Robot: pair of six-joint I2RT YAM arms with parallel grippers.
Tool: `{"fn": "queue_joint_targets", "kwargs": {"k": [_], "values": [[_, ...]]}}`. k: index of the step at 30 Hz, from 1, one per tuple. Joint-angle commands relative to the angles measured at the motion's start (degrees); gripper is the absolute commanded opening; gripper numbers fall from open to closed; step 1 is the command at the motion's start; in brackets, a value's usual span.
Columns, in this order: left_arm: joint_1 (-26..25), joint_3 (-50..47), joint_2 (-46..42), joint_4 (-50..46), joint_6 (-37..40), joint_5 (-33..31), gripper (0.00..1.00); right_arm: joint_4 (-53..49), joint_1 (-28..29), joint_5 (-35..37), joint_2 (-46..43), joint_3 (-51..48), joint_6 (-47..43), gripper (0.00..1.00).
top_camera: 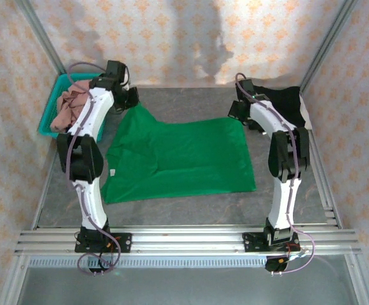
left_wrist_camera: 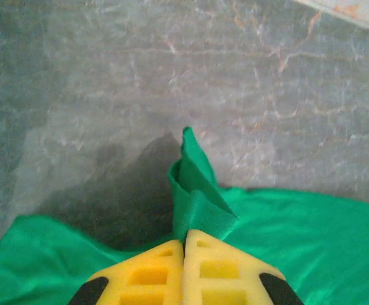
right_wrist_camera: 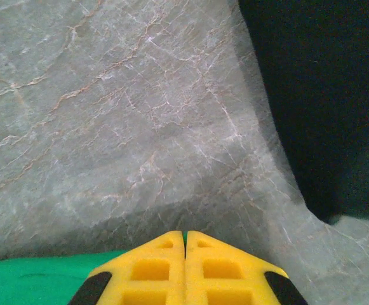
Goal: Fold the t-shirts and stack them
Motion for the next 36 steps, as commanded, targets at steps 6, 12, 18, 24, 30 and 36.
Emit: {"fn": "queue_joint_targets", "kwargs": {"k": [6, 12, 18, 24, 30, 36], "values": [[0.0, -30.2, -23.1, 11.8, 1.6, -2.2, 0.0, 6.8, -0.2, -0.4, -13.3, -17.9, -0.7, 0.0], [0.1, -49.6, -35.4, 15.1, -1.7, -10.9, 0.0, 10.1, -0.5, -0.7, -19.5, -29.3, 0.7, 0.0], [0.1, -59.0, -40.3, 17.4, -4.2, -11.7, 0.0, 8.0, -1.1, 1.8, -21.1, -32.0, 1.1, 0.0], [0.1, -63.0, -42.9, 16.9, -6.0, -14.6, 0.0, 7.5, -1.2, 2.4, -21.8, -33.7, 2.8, 0.0], [0.1, -59.5, -44.6, 14.9, -5.7, -13.6, 0.0, 6.8, -1.3, 5.2, -22.9, -34.8, 3.3, 0.0], [0.0, -63.1, -48.2, 14.9, -6.1, -13.6, 0.0, 6.5, -1.8, 4.2, -21.5, -36.2, 3.9, 0.0]]}}
